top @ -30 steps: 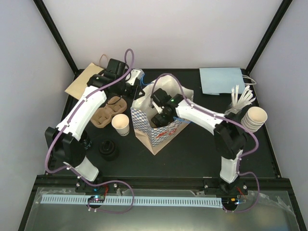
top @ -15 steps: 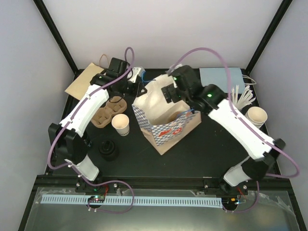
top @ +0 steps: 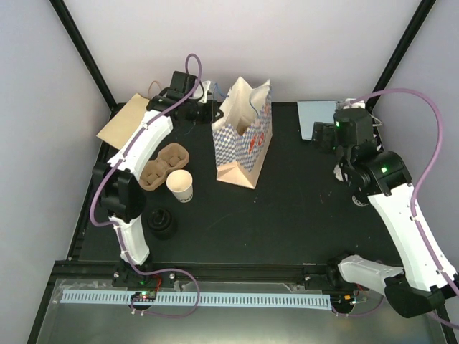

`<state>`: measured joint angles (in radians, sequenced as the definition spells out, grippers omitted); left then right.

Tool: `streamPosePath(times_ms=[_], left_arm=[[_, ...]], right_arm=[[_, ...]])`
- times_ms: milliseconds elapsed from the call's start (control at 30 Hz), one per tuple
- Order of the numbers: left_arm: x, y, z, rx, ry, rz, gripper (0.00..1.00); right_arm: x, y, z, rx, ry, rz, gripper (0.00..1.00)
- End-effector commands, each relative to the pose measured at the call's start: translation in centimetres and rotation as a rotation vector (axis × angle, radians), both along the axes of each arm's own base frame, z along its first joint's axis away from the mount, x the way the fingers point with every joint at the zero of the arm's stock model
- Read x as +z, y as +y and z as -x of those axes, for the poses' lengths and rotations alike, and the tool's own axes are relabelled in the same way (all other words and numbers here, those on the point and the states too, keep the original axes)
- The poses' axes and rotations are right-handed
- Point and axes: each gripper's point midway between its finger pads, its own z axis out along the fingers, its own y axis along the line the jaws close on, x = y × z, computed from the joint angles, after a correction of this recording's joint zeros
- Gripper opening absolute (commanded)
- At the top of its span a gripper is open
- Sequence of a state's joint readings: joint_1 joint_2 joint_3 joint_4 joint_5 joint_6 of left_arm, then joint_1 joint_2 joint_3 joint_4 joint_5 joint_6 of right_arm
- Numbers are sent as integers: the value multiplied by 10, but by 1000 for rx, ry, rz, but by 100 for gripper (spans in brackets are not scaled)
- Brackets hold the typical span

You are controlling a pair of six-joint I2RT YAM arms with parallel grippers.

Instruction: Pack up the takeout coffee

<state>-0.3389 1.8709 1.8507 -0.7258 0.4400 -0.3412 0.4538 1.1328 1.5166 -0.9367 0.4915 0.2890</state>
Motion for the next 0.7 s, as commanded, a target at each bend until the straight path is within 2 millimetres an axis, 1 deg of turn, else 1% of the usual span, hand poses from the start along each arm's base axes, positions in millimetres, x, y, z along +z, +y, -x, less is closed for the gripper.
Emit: streamPosePath(times_ms=[0, 100, 167, 233, 267, 333, 400, 500, 567, 667], left_arm=[[26, 1, -22, 44, -69, 35, 1], [33, 3, -27, 58, -93, 46, 2], [37, 9, -33, 85, -120, 39, 2], [40, 15, -39, 110, -145, 24, 6], [41, 17, -40, 116, -151, 21, 10], [42, 18, -39, 114, -150, 22, 22], [43, 18, -35, 106, -143, 21, 35], [45, 19, -24, 82, -130, 16, 54], [50, 20, -14, 69, -125, 16, 60], [58, 22, 3, 52, -137, 30, 66]], right_arm=[[-12, -12, 7, -67, 36, -81, 96], [-19, -20, 11, -131, 59, -111, 97], [-24, -25, 13, -152, 73, -127, 100], [-34, -29, 14, -150, 114, -162, 100], [-41, -32, 16, -148, 141, -184, 100], [-50, -41, 20, -173, 176, -219, 100], [-57, -54, 26, -247, 201, -217, 100], [-59, -71, 38, -342, 239, -172, 100], [-61, -74, 43, -343, 225, -162, 100], [-72, -66, 45, -258, 182, -175, 100]])
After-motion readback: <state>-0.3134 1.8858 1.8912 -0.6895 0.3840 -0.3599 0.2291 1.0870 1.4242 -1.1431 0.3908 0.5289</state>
